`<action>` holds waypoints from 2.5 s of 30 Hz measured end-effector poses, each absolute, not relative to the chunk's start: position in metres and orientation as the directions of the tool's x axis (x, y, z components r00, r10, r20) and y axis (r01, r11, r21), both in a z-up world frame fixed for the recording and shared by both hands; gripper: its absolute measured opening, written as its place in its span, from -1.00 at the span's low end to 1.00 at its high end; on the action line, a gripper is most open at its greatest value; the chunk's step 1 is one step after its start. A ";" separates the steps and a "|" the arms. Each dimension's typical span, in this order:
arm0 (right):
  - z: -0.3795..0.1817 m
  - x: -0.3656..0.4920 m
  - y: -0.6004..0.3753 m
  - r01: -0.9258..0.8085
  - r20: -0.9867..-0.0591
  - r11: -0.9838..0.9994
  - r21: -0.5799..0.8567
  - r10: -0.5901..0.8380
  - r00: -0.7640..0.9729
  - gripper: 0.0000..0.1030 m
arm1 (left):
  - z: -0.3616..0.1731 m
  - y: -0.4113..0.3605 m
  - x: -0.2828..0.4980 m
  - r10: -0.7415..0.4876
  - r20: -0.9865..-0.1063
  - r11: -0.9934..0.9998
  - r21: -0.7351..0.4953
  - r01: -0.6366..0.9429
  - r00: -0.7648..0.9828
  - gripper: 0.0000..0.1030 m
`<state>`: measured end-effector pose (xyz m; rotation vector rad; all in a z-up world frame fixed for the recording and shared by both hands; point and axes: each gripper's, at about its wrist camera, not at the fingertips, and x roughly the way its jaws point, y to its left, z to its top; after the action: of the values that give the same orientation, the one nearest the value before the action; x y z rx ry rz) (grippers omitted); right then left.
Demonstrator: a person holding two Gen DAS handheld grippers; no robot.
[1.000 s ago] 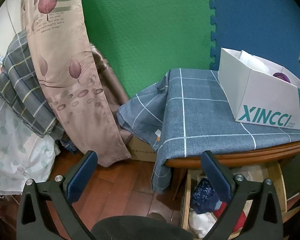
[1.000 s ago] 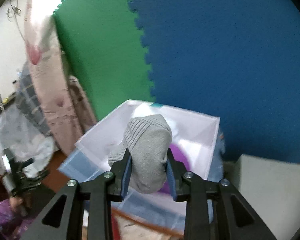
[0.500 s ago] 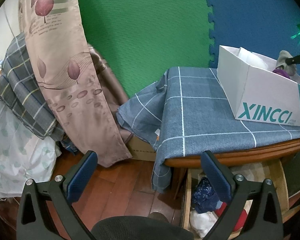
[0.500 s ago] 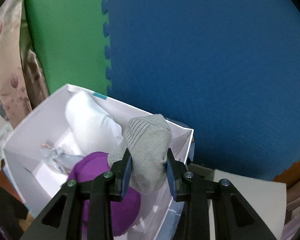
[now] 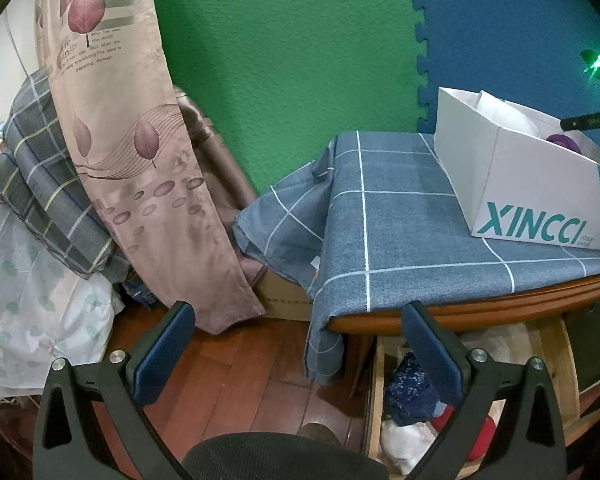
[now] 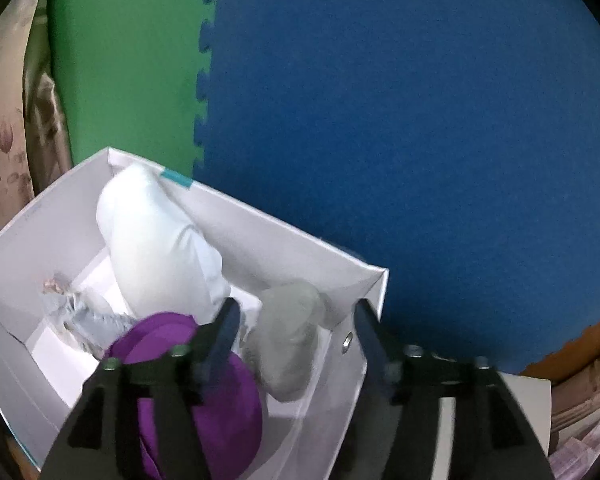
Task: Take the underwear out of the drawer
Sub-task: 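Grasp the grey sock with the right gripper, carry it into the shoe box, release, then reach the left gripper down into the drawer toward the navy sparkly underwear, then grasp the navy sparkly underwear with the left gripper and lift it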
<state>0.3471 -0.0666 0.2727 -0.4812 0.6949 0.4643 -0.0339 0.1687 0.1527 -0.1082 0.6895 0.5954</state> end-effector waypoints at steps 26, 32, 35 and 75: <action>0.210 0.134 -0.270 -0.413 -0.580 0.911 -0.005 0.334 0.743 0.33 | 0.151 0.138 -0.032 0.376 -0.645 0.920 0.178 -0.348 0.665 0.98; 0.208 0.132 -0.269 -0.433 -0.588 0.901 -0.014 0.343 0.732 0.34 | 0.126 0.114 -0.023 0.195 -0.779 0.975 0.090 -0.202 0.595 0.98; 0.206 0.133 -0.264 -0.441 -0.588 0.897 -0.025 0.343 0.732 0.35 | 0.108 0.092 -0.012 0.215 -0.818 0.976 0.197 -0.092 0.533 0.98; 0.201 0.140 -0.270 -0.453 -0.612 0.891 0.031 0.375 0.696 0.37 | -0.032 0.047 0.074 0.277 -0.913 0.864 0.373 0.337 0.301 -0.51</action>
<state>0.1403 -0.2697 0.2015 -0.1252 0.6539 0.4629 0.0738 0.0473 -0.0320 0.5643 1.2843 -0.0429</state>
